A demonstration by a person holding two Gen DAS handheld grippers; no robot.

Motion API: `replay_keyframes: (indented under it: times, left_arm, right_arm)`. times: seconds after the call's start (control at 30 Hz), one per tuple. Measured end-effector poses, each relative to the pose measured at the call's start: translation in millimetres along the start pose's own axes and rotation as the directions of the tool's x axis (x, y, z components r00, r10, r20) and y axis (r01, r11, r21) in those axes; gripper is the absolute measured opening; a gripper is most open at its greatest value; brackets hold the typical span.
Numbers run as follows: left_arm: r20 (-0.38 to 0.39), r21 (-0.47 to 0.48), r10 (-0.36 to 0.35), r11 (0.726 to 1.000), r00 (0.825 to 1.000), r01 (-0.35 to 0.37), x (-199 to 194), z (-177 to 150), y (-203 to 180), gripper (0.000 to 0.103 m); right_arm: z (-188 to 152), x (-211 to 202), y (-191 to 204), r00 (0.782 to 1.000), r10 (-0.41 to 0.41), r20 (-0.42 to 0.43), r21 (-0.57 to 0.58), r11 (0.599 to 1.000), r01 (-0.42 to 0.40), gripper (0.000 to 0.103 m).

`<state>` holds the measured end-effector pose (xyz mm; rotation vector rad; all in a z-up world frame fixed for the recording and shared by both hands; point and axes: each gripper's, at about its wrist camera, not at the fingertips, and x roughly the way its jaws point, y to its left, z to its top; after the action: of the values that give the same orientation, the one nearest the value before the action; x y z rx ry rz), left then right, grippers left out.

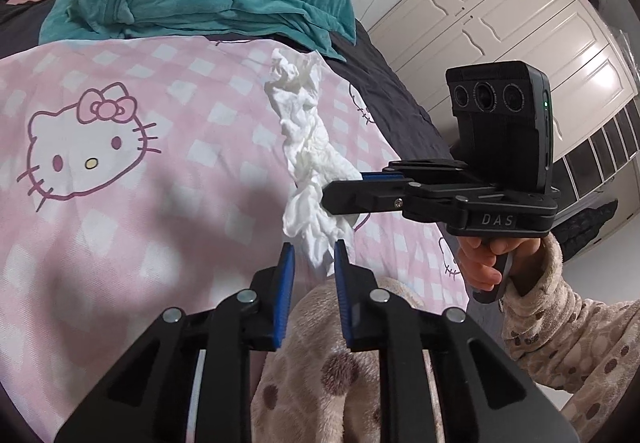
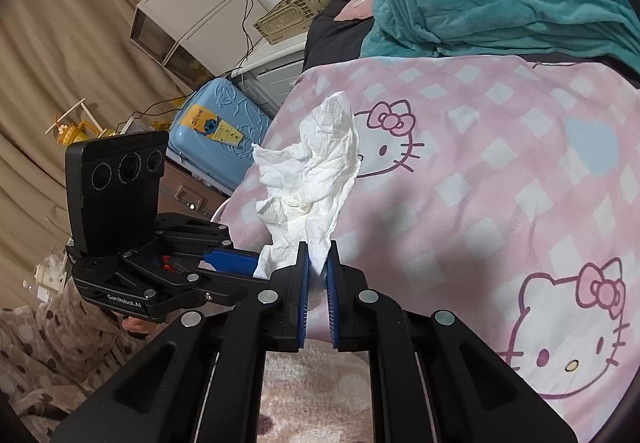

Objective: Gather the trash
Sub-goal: 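Lift the tissue with the right tool while the left tool grasps it too, then carry the tissue over the wastebasket with both tools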

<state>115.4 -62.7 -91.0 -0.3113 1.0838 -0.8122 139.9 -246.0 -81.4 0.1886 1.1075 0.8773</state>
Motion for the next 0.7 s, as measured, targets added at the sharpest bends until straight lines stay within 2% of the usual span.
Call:
replay_keyframes:
  times: [0.23,0.4,0.57,0.7]
  left_arm:
    - [0.044,-0.02,0.057,0.998,0.997,-0.056,-45,-16,17,0.019]
    - [0.106,-0.064,0.101,0.993,0.989,-0.094,-96,-34,41,0.019]
    - [0.144,-0.149,0.173,0.977,0.974,-0.151,-161,-62,76,0.019]
    - [0.181,-0.22,0.241,0.955,0.953,-0.2,-225,-92,108,0.019]
  right_arm:
    - [21,23,42,0.999,0.031,-0.025,-0.075,0.997,-0.032,0.008]
    - [42,63,96,0.995,0.073,-0.073,-0.151,0.985,-0.083,0.008]
    - [61,111,161,0.982,0.123,-0.14,-0.23,0.961,-0.154,0.008]
    - [72,158,222,0.966,0.157,-0.203,-0.297,0.931,-0.214,0.008]
